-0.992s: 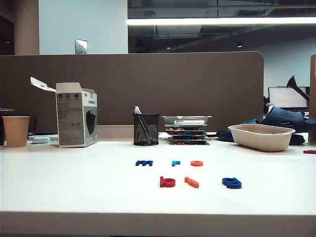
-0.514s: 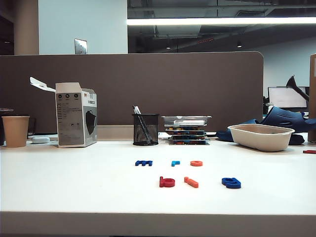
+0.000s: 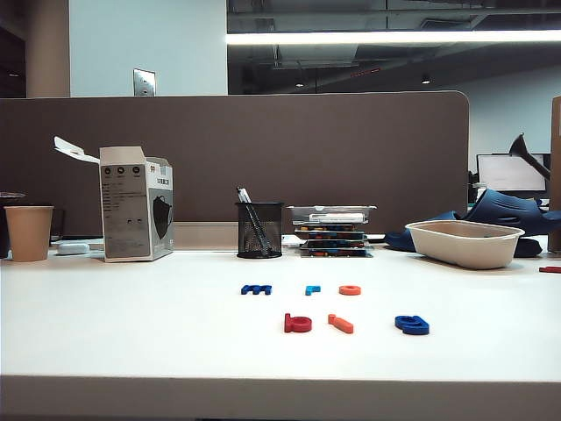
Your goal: Select the appropriate letters from the row of letter magnets placed on the table to arrange into the word "big".
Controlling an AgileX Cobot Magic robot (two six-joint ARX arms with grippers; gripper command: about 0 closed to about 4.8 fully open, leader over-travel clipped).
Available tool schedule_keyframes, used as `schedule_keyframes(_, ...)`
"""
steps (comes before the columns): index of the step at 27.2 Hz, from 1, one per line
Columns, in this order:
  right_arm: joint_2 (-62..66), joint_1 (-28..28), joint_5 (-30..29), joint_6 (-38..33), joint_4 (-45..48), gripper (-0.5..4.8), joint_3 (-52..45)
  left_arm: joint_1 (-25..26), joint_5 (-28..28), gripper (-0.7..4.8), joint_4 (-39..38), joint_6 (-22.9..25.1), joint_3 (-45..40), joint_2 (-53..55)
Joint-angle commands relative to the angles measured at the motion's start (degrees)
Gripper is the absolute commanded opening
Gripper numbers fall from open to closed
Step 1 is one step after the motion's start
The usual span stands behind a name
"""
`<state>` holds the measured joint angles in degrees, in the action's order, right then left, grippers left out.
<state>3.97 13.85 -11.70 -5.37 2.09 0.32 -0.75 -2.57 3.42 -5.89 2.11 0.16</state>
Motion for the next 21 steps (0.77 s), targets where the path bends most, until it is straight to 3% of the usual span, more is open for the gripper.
schedule_keyframes(1,0.0,0.0,1.6,2.6,1.3,-0.03,-0.3,0.0,1.6,-0.05,5.3,0.1,-1.6,0.0)
schedule_keyframes(5,0.0,0.0,3.0,2.6,1.4,0.01,-0.3,0.0,1.3,-0.05,4.8,2.0,-1.7,0.0)
schedule_keyframes(21,0.0,0.0,2.8,2.0,0.7,0.04,-0.3,0.0,1.3,-0.05,3.4,1.0,-1.7,0.0)
